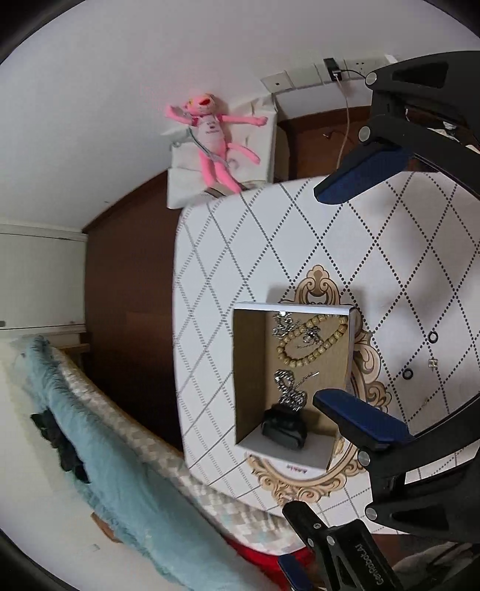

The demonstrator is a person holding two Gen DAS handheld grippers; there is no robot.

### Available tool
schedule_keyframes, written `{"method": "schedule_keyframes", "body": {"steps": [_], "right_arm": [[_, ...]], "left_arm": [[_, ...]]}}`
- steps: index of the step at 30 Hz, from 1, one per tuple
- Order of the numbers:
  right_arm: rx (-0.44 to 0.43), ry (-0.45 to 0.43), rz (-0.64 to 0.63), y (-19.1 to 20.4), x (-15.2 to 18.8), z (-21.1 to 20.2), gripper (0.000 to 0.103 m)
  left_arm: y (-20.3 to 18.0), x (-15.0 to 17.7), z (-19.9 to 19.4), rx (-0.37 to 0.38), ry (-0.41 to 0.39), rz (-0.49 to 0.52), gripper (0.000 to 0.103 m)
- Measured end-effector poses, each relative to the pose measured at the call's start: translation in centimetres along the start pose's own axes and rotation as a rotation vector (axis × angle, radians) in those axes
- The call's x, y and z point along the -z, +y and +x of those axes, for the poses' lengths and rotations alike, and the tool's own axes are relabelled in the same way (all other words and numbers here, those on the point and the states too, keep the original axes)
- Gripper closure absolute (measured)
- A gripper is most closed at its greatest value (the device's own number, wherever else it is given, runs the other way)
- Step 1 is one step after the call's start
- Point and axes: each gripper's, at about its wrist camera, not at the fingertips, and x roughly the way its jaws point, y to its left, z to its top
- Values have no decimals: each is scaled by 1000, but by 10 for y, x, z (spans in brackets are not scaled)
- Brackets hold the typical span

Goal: Organize jewelry
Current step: 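Move both open tools from the box to the rings and earrings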

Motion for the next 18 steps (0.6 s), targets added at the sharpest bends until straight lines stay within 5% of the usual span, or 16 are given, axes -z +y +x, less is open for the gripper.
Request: {"method": "schedule_keyframes", "body": {"steps": [10,15,18], "right_arm": [[-41,-23,39,0,30,-36,2],[-63,64,53,3,74,-3,5],[-139,130,81,3,103,25,21]], "left_arm": [[-2,32,-16,-32,-15,15,2],[-4,78,23,-48,99,20,2],[-4,102,49,-75,171,28,2]]}}
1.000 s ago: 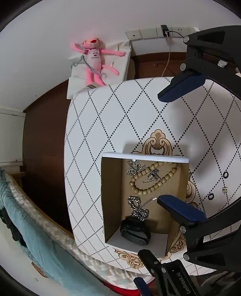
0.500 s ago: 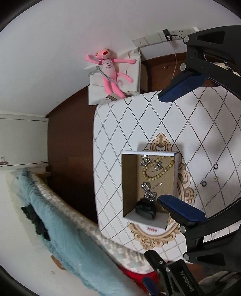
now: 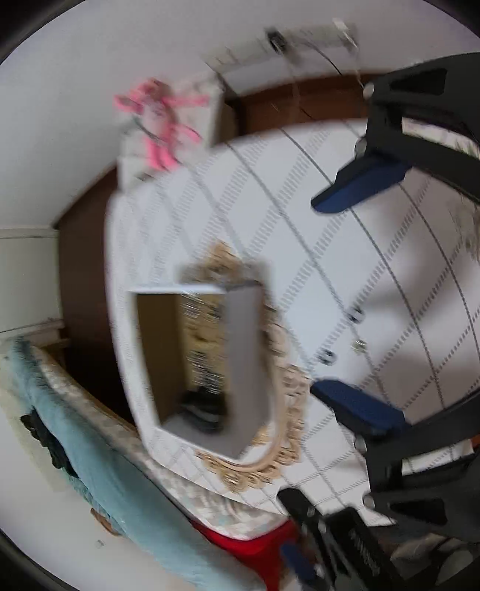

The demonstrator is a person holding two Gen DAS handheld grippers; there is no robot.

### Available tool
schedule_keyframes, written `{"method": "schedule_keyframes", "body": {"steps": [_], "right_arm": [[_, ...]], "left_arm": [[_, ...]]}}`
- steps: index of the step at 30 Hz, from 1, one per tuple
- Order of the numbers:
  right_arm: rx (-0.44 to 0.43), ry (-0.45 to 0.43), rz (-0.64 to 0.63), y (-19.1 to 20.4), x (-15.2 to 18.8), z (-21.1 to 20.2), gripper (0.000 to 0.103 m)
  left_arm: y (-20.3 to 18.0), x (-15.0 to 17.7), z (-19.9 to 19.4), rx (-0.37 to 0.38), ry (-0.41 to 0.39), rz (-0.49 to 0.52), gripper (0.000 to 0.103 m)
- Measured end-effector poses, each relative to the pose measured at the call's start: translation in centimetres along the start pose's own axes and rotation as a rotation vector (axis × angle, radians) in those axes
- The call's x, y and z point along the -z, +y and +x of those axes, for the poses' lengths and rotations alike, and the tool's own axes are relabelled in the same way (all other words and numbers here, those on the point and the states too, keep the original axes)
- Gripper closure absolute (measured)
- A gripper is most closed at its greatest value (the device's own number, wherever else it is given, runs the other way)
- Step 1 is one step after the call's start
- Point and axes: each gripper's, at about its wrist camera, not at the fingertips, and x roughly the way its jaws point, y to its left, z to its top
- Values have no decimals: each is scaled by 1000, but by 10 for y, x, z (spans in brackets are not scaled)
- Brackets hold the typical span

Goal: Organize jewelry
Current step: 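Move both open tools from the box to the rings and earrings, then grasp a black ring with the right tool while the left tool grasps a gold earring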

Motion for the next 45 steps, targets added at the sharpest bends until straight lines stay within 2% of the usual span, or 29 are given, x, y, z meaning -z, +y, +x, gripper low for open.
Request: {"method": "schedule_keyframes", "body": {"steps": [2,5,8,12,17,23,31,35,39,41,44,45], "right_arm": [[-52,44,21,-3,16,22,34],[-59,62,18,-2,33,42,45],[-43,62,4,0,43,55,57],[-2,26,-44,10,49,59,61],[77,-12,-92,20,50,61,90],[91,-26,-113,25,52,60,90],[61,-35,-23,2,51,48,91],[60,-39,16,-11,49,43,91],[71,-35,39,-20,49,43,91],[75,-32,50,-24,49,44,91],[80,-31,67,-31,49,44,90],[82,-32,71,-33,49,44,90]], "left_arm": [[0,10,15,-4,41,-4,2],[1,23,29,-18,67,3,2],[1,29,36,-27,81,8,2],[0,31,42,-27,89,17,2],[-5,32,43,-28,86,30,2],[-12,34,37,4,74,30,2],[-33,36,24,132,52,58,3],[-51,39,24,172,60,80,4],[-64,40,27,168,62,102,18],[-68,41,29,159,62,114,36],[-71,42,30,165,60,122,54],[-71,42,29,165,55,126,57]]}}
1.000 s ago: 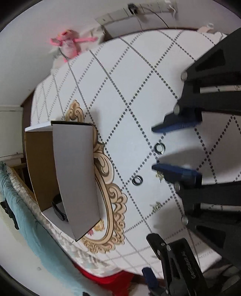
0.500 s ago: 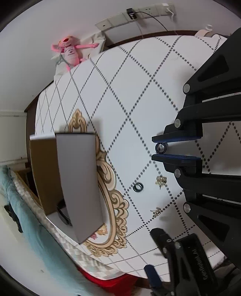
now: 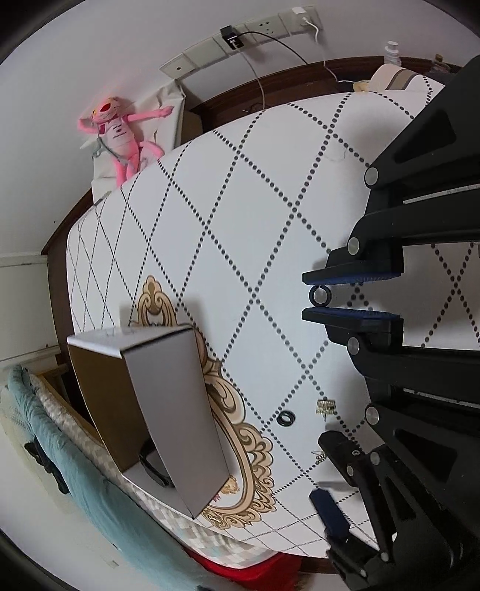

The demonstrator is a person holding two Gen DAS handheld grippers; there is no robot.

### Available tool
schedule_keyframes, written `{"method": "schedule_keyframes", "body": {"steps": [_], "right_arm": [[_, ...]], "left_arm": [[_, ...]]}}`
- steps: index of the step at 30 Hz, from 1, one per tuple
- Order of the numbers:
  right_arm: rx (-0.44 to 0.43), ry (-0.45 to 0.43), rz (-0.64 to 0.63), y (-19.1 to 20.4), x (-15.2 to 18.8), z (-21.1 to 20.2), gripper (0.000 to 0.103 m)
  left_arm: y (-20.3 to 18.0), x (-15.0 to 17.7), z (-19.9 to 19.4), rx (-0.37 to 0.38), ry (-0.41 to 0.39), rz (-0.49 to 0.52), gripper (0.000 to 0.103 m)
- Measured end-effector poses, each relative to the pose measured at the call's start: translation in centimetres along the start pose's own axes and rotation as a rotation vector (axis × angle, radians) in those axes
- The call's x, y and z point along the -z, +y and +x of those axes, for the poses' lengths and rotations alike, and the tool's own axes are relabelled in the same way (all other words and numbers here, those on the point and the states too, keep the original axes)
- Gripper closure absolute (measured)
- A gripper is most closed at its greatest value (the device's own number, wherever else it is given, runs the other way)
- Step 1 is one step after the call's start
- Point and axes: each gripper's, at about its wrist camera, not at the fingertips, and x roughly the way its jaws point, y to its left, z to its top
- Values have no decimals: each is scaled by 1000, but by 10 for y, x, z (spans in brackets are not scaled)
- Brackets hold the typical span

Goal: Organize jewelry
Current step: 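Grasp a black ring with the right tool while the left tool grasps a gold earring, then lower the ring and earring into the white box and open both tools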

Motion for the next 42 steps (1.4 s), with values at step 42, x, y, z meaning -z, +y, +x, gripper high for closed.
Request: {"method": "schedule_keyframes", "body": {"steps": [42], "right_arm": [[-282,-23,-3,42,-175,-19,90]], "left_arm": [[46,-184,-41,182,-18,-74,95]]}}
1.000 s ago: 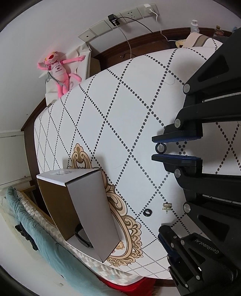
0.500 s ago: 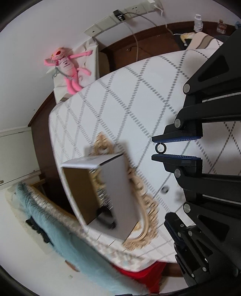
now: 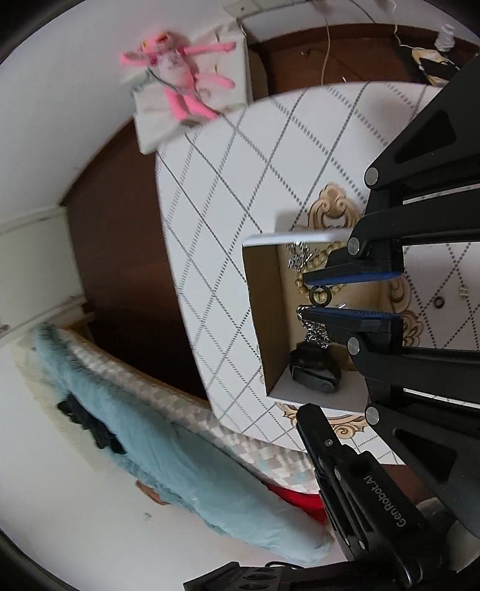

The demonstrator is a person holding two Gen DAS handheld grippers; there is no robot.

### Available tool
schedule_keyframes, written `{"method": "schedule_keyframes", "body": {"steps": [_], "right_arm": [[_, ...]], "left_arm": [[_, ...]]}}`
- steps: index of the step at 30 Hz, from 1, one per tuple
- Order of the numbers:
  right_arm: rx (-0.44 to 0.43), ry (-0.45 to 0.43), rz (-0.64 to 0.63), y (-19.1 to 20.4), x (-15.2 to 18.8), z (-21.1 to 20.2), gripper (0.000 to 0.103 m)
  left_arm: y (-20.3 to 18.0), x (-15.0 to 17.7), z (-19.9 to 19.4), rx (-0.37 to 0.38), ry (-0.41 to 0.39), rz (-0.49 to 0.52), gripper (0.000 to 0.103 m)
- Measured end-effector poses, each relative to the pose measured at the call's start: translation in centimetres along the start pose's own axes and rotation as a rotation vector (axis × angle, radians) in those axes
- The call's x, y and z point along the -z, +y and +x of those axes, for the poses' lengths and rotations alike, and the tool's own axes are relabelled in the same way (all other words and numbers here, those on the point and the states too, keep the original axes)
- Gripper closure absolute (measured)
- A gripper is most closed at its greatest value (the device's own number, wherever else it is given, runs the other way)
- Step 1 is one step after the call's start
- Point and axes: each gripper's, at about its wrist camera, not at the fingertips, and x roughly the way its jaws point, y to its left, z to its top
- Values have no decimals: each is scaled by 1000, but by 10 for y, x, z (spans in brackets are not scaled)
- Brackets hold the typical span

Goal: Organize jewelry
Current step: 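Lower the ring and earring into the white box and open both tools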

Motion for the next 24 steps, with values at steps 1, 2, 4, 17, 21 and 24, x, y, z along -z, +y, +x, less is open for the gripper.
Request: {"method": "schedule_keyframes", "body": {"steps": [1,2,4,17,21,24], "right_arm": [[2,20,0,-2,-5,8,90],[-2,57,-8,-3,-10,17,90],[-4,108,-3,-6,-18,30,90],[138,150,-92,-4,-36,31,39],[258,145,-143,-1,-26,28,3],[307,142,-165,-1,-18,28,3]], "left_arm": [[2,-3,6,-16,28,-9,95],[4,-5,9,-19,43,-12,95],[6,-8,15,-30,63,-14,92],[21,-13,1,-195,-22,-26,9],[24,-4,-1,-233,-47,-11,0],[25,2,-2,-248,-51,-12,0]]}}
